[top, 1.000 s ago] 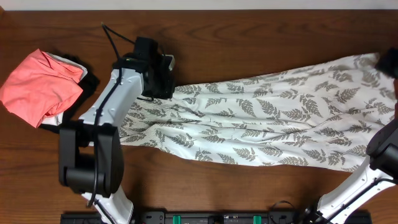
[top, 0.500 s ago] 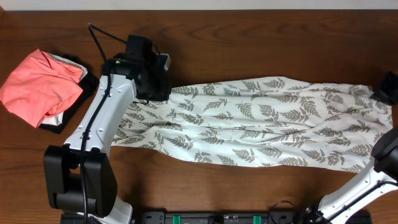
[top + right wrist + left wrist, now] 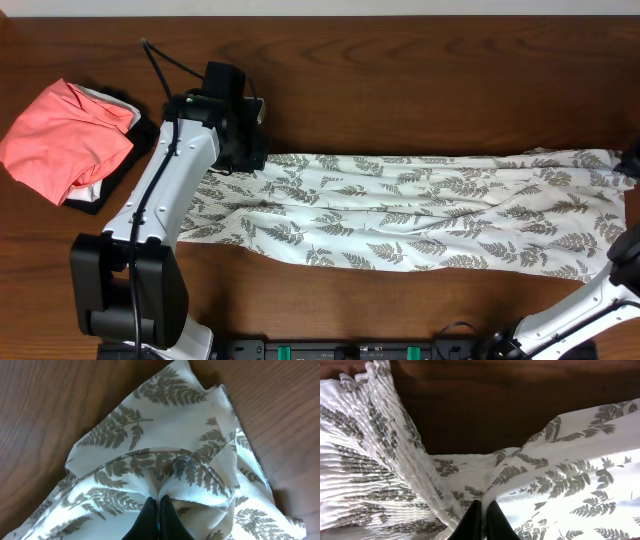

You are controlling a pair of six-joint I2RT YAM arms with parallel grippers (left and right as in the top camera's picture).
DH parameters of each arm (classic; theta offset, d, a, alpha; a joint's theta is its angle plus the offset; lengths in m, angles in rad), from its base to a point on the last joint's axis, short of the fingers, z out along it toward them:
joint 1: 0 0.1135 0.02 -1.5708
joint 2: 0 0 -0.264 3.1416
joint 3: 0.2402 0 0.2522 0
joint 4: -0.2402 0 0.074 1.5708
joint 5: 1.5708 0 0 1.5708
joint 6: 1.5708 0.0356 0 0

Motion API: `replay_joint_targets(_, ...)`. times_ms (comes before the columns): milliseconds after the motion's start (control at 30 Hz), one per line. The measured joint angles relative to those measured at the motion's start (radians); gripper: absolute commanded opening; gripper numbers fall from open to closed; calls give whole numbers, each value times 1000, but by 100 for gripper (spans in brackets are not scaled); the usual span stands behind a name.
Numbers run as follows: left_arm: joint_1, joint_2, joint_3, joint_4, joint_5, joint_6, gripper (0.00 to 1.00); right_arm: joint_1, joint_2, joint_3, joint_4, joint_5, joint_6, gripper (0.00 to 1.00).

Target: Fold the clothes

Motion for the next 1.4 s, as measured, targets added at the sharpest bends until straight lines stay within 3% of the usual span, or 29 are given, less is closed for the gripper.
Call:
replay_joint_targets(467,-1,0,0,-84,-6,-7,6,-19,0,0,-8,46,35,1)
replay_joint_targets(1067,0,0,0,-195,-18,-18,8,-99,0,-1,-177,93,69,1)
replay_joint_targets(1400,0,0,-1,-134,-9,-53,7,-99,-2,-11,-185,126,69,1)
